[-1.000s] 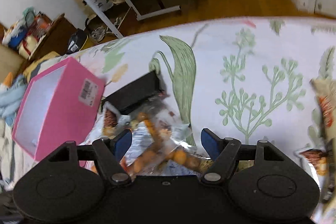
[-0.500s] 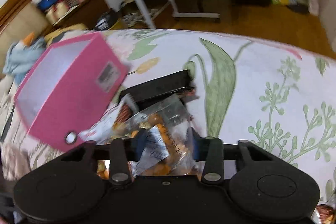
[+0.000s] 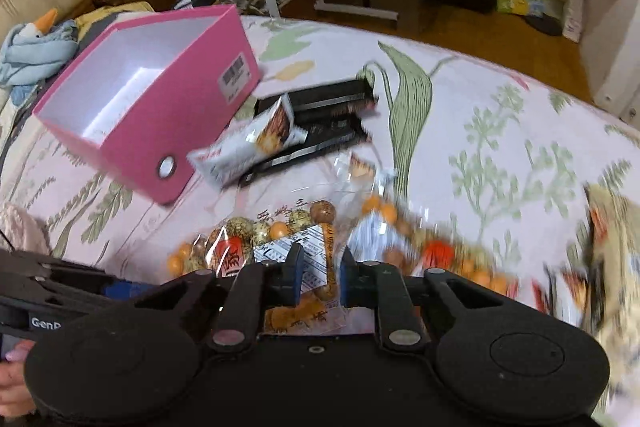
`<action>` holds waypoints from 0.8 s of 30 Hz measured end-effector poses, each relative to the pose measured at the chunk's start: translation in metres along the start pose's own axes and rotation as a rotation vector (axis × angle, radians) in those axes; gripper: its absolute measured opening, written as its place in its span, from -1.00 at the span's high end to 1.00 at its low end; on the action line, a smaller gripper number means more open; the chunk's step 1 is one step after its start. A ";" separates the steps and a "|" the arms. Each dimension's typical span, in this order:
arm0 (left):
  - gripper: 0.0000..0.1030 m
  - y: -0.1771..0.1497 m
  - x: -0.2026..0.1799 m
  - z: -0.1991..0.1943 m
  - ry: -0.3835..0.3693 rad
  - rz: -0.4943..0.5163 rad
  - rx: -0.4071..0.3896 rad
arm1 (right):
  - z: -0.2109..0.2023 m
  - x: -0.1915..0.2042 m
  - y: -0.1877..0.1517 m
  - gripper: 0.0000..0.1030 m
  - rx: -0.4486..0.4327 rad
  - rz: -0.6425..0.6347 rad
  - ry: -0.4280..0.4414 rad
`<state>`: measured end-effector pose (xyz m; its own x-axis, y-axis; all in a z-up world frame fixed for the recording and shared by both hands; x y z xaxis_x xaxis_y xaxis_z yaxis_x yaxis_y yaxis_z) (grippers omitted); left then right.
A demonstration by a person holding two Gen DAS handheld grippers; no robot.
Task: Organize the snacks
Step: 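Grasp a clear bag of coated nuts with the left gripper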
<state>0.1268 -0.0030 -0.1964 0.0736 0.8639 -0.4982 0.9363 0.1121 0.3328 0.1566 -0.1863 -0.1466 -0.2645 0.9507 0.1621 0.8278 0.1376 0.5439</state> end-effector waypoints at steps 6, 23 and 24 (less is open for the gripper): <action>0.13 -0.020 -0.007 -0.041 0.034 0.089 0.039 | -0.026 0.026 -0.027 0.43 0.036 0.027 -0.008; 0.13 0.017 0.039 -0.166 0.207 0.252 -0.073 | -0.066 0.138 0.018 0.63 -0.055 -0.108 0.180; 0.13 0.024 0.042 -0.172 0.220 0.266 -0.085 | -0.064 0.143 0.025 0.63 -0.063 -0.112 0.184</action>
Point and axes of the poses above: each gripper's, at about its wrist camera, not at the fingertips, and z roughly the way its jaws point, x to its left, y to its top, the point moved 5 cm from there along z, roughly the way its jaws point, and after that the axes turned 5 degrees about -x, right-handed, at the moved point
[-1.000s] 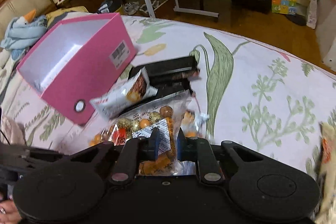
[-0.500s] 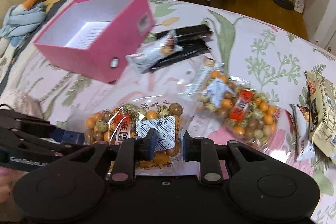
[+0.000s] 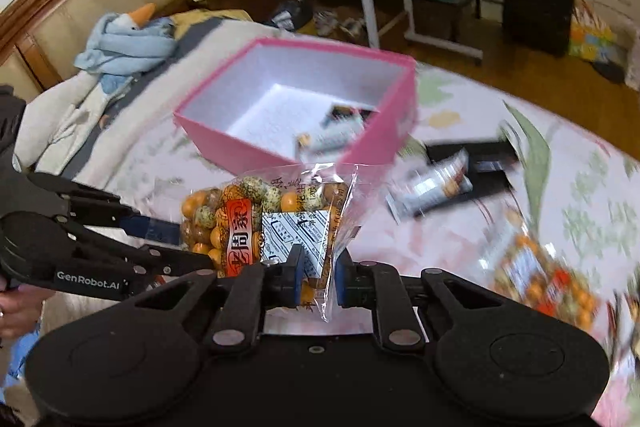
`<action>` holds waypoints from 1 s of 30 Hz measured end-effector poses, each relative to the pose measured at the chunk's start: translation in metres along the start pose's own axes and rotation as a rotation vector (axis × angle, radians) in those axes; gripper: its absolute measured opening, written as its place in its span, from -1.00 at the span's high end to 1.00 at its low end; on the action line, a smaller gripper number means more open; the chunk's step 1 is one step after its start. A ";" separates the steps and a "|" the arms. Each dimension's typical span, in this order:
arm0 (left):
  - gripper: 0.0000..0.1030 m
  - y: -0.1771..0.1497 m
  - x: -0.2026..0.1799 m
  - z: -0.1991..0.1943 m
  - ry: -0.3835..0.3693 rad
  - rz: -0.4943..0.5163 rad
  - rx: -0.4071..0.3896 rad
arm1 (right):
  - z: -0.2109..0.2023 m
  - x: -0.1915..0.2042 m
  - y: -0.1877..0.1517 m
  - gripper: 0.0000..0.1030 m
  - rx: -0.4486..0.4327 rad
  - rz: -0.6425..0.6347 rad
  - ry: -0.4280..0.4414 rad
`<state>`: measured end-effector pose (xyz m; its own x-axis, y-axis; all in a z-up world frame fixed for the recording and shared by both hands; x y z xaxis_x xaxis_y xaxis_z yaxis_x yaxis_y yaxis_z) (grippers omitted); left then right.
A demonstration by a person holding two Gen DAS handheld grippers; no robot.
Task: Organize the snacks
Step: 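Grasp a clear bag of coated nuts with the left gripper, then drop the nut bag into the pink box and open the left gripper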
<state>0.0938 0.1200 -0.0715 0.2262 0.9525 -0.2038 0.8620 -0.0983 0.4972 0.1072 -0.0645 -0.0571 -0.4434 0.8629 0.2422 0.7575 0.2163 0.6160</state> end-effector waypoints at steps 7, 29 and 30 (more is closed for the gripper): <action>0.13 0.056 0.049 -0.015 0.099 0.023 -0.082 | 0.037 0.016 0.052 0.62 -0.081 0.031 0.038; 0.10 0.133 0.147 0.112 0.380 0.146 -0.146 | 0.217 0.002 0.096 0.40 0.058 0.251 0.120; 0.10 0.131 0.143 0.111 0.421 0.176 -0.165 | 0.216 0.006 0.093 0.40 0.073 0.258 0.146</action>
Point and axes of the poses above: each gripper's, at about its wrist camera, not at the fingertips, and z roughly the way its jaws point, x to its left, y to its top, the point moved 5 cm from there along z, roughly the way its jaws point, and after that the axes turned 5 degrees about -x, right-handed, at the moved point
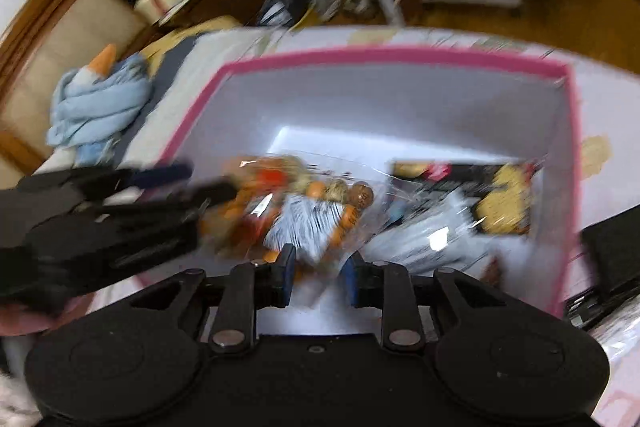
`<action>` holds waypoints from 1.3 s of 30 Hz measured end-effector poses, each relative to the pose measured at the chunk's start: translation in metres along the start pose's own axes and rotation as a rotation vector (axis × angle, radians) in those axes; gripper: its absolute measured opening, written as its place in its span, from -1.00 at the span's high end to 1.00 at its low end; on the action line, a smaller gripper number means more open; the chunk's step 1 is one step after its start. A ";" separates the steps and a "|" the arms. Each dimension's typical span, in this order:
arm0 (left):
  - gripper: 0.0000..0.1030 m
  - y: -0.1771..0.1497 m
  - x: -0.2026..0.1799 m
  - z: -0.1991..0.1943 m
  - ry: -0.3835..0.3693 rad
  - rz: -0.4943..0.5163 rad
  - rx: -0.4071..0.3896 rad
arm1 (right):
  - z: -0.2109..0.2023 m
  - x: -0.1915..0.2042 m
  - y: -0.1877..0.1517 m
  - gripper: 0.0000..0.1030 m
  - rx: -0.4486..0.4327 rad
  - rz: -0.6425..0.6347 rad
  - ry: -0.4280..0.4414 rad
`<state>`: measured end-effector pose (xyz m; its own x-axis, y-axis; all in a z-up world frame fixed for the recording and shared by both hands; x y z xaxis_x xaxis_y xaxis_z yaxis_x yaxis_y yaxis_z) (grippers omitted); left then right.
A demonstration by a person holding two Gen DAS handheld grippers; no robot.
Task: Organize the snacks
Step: 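Drop the nut bag into the pink box and open the left gripper, then grasp a second clear nut bag with the left gripper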
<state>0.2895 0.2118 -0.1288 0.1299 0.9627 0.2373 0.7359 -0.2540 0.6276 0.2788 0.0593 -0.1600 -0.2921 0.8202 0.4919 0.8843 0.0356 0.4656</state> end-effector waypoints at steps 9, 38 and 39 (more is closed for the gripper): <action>0.05 -0.015 -0.010 -0.062 0.036 -0.018 -0.067 | -0.084 0.012 -0.019 0.33 -0.115 -0.107 -0.070; 0.04 0.002 -0.275 -0.107 -0.593 0.039 0.052 | -0.236 -0.168 -0.114 -0.28 0.226 -0.530 -0.438; 0.04 -0.003 -0.283 -0.104 -0.599 0.034 0.080 | -0.235 -0.174 -0.118 -0.37 0.237 -0.548 -0.444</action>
Point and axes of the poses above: each gripper's, at about its wrist camera, not at the fingertips, and z roughly the way its jaws point, x to its left, y to its top, the point moved 5 cm from there along z, roughly the way its jaws point, and after that the axes turned 5 degrees about -x, right-handed, at the moved point
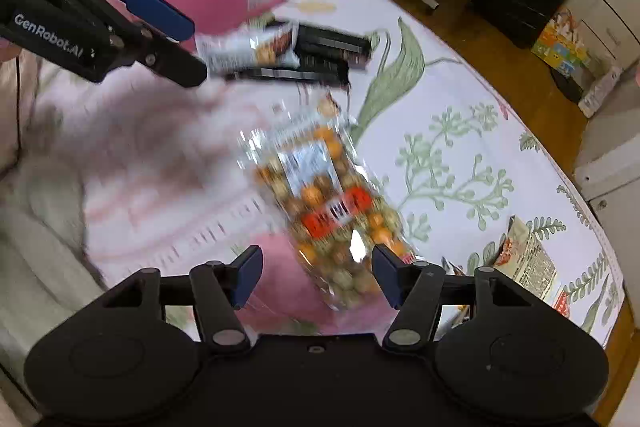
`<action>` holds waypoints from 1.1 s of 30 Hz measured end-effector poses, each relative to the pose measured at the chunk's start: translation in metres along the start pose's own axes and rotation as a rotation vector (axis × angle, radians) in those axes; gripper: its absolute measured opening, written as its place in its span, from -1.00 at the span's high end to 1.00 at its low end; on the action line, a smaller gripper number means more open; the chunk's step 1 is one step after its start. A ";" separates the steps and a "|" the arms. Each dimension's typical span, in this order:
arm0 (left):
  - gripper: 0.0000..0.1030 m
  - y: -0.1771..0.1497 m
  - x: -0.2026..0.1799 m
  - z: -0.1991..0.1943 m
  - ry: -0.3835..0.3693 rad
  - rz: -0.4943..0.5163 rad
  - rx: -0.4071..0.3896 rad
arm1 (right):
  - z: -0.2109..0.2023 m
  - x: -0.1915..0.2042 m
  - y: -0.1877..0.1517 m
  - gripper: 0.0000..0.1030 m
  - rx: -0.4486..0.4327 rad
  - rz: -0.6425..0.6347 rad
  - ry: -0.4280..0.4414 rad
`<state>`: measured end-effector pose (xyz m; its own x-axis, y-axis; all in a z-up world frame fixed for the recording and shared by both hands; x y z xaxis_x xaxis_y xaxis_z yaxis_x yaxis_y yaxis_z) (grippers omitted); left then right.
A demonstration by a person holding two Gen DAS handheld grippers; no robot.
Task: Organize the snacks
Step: 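Grasp a second clear nut bag with the left gripper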
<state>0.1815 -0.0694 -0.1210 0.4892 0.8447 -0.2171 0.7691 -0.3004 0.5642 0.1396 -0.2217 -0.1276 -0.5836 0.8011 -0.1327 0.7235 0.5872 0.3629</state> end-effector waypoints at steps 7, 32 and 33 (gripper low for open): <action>0.05 -0.027 -0.030 0.049 -0.112 -0.216 0.043 | 0.035 -0.006 -0.018 -0.66 -0.011 -0.219 -0.070; 0.23 -0.055 -0.040 0.098 -0.232 -0.481 0.045 | 0.070 -0.013 -0.027 -0.83 0.057 0.174 0.091; 0.23 -0.055 -0.040 0.098 -0.235 -0.470 0.056 | 0.067 -0.009 -0.029 -0.81 0.048 0.188 0.078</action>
<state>0.1601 -0.1303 -0.2210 0.1604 0.7736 -0.6131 0.9452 0.0586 0.3212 0.1488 -0.2384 -0.1992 -0.4625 0.8866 0.0059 0.8379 0.4349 0.3297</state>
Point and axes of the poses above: each gripper's, at about its wrist camera, not at the fingertips, and z roughly the way its jaws point, x to its left, y to its top, the point moved 5 cm from there along z, roughly the way its jaws point, and after that the axes turned 5 degrees about -x, right-handed, at the moved point
